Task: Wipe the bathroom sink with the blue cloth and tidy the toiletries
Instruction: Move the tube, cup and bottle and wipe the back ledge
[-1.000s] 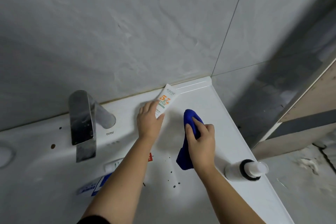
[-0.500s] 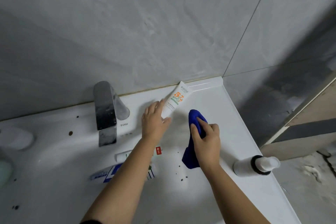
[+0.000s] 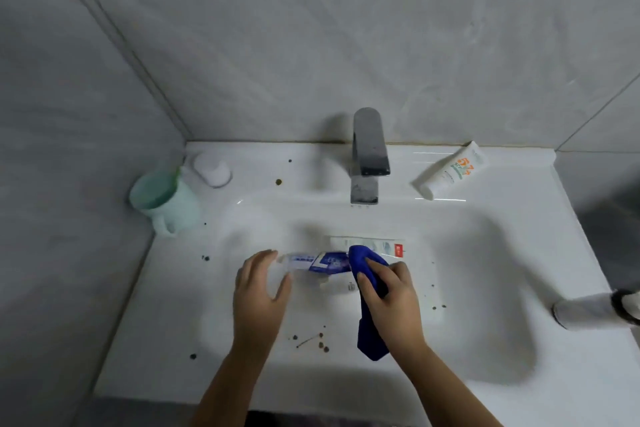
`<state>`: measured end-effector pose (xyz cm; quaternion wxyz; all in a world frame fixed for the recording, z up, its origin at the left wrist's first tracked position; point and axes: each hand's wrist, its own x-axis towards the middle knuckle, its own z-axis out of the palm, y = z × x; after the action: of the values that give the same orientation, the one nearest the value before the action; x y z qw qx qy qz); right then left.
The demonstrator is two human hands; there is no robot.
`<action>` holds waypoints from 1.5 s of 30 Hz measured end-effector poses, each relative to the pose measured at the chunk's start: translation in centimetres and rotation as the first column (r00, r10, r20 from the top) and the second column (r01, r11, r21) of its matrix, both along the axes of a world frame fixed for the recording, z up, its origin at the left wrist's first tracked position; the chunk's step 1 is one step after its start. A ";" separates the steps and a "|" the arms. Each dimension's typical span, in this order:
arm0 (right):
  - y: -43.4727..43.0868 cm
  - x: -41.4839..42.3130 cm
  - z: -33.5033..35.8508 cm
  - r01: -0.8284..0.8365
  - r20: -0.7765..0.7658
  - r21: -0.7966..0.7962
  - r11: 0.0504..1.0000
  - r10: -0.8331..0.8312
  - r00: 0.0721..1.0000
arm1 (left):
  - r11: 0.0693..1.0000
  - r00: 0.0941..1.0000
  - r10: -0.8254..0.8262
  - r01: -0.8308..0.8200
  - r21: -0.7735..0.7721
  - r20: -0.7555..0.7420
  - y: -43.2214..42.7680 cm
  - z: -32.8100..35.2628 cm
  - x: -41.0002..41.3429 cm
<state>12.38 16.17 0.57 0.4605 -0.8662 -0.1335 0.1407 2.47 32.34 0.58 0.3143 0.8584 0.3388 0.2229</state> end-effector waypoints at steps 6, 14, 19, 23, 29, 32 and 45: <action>8.0 -2.6 1.5 -0.175 0.075 0.017 0.985 0.173 0.982 | 0.936 0.935 0.340 -0.346 0.057 0.104 8.3 1.6 -4.5; 13.0 -4.0 2.2 -0.149 0.109 0.008 0.989 0.147 0.983 | 0.878 0.884 0.463 -0.467 -0.108 -0.061 16.4 0.7 -4.0; 12.6 -4.3 2.2 -0.092 0.101 -0.026 0.995 0.094 0.990 | 0.877 0.888 0.451 -0.459 -0.141 -0.089 18.7 0.0 -2.7; 11.9 -4.3 2.4 -0.050 0.092 -0.025 0.998 0.052 0.994 | 0.877 0.885 0.458 -0.465 -0.117 -0.085 19.1 0.3 -3.4; 8.6 -4.5 2.9 -0.003 0.103 0.022 1.000 0.000 0.995 | 0.908 0.916 0.400 -0.399 -0.129 -0.019 14.7 3.7 -5.9; 6.4 -4.6 3.4 0.030 0.116 0.051 0.998 -0.036 0.993 | 0.937 0.947 0.319 -0.310 -0.161 0.027 11.6 6.1 -6.9; -6.7 -1.1 5.3 0.300 0.123 0.071 0.951 -0.306 0.944 | 0.946 0.965 -0.192 0.231 -0.229 0.181 -3.6 12.4 -0.2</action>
<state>11.26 9.50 5.87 0.4887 -0.8718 -0.0327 0.0068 2.24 28.75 12.95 0.4667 0.8236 0.2441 0.2104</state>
